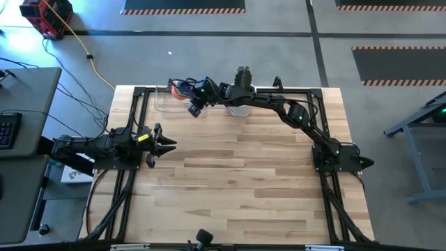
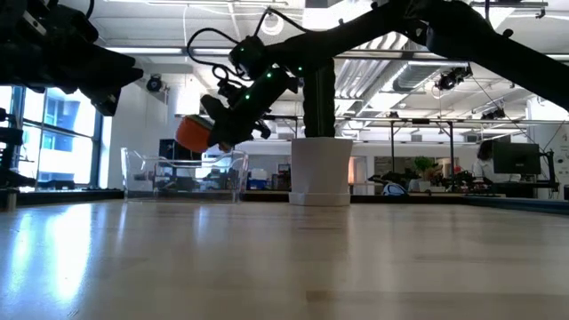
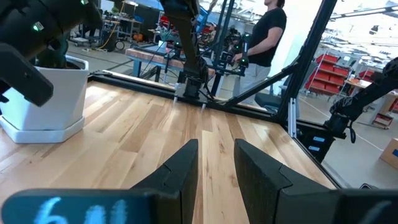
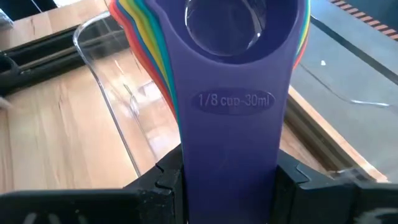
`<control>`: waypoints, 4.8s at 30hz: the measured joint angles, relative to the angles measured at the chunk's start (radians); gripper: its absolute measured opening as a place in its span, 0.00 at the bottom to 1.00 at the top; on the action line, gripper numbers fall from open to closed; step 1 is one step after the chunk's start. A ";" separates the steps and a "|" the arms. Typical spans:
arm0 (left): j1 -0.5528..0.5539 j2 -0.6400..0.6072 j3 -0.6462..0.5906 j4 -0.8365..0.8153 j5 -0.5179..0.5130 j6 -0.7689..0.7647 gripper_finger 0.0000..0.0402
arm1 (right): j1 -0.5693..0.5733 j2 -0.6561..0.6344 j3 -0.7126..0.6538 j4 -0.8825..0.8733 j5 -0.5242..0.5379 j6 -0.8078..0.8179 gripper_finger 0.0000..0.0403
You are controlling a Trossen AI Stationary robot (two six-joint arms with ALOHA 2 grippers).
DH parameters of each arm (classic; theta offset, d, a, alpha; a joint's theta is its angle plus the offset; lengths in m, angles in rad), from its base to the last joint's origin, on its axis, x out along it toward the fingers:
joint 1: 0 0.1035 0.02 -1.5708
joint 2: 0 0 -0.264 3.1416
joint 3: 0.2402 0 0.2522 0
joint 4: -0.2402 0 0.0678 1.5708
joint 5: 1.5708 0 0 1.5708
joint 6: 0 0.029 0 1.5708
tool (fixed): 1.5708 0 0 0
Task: Nest measuring cups in basket
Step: Put the stacked measuring cups into the bin
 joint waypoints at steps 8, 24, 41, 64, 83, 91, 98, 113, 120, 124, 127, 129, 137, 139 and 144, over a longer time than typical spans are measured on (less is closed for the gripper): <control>0.000 0.000 0.000 0.000 0.000 0.000 0.23 | 0.000 -0.002 0.000 -0.069 0.004 0.002 0.30; 0.000 0.000 0.000 0.000 0.000 0.000 0.23 | 0.107 -0.023 0.146 -0.380 0.054 -0.082 0.30; 0.000 0.000 0.000 0.000 0.000 0.000 0.23 | 0.286 0.007 0.146 -0.539 0.115 0.110 0.30; 0.000 0.000 0.000 -0.002 -0.001 0.000 0.23 | 0.354 0.106 0.145 -0.541 0.050 0.250 0.30; 0.000 0.000 0.000 0.001 0.000 0.000 0.23 | 0.354 0.106 0.145 -0.546 0.032 0.273 0.33; 0.000 0.000 0.000 0.000 0.000 0.000 0.23 | 0.354 0.106 0.145 -0.546 0.033 0.264 0.40; 0.000 0.000 0.000 0.001 0.000 0.000 0.23 | 0.354 0.106 0.145 -0.543 0.037 0.264 0.44; 0.000 0.000 0.000 0.002 0.000 0.000 0.23 | 0.354 0.106 0.145 -0.517 0.009 0.256 0.56; 0.000 0.000 0.000 0.002 0.000 0.000 0.23 | 0.354 0.093 0.146 -0.510 -0.006 0.256 0.56; 0.000 0.000 0.000 0.002 0.000 0.000 0.23 | 0.354 0.065 0.147 -0.517 0.029 0.252 0.56; 0.000 0.000 0.000 0.001 0.000 0.000 0.23 | 0.354 0.044 0.147 -0.540 0.036 0.238 0.56; 0.000 0.000 0.000 0.001 0.000 0.000 0.23 | 0.353 0.028 0.147 -0.552 0.036 0.234 0.56; 0.000 0.000 0.000 0.001 0.000 0.000 0.23 | 0.353 -0.057 0.146 -0.596 0.098 0.212 0.56; 0.000 0.000 0.000 0.000 0.000 0.000 0.23 | 0.352 -0.083 0.146 -0.604 0.120 0.199 0.56; 0.000 0.000 0.000 0.000 0.000 0.000 0.23 | 0.352 -0.145 0.146 -0.622 0.161 0.140 0.59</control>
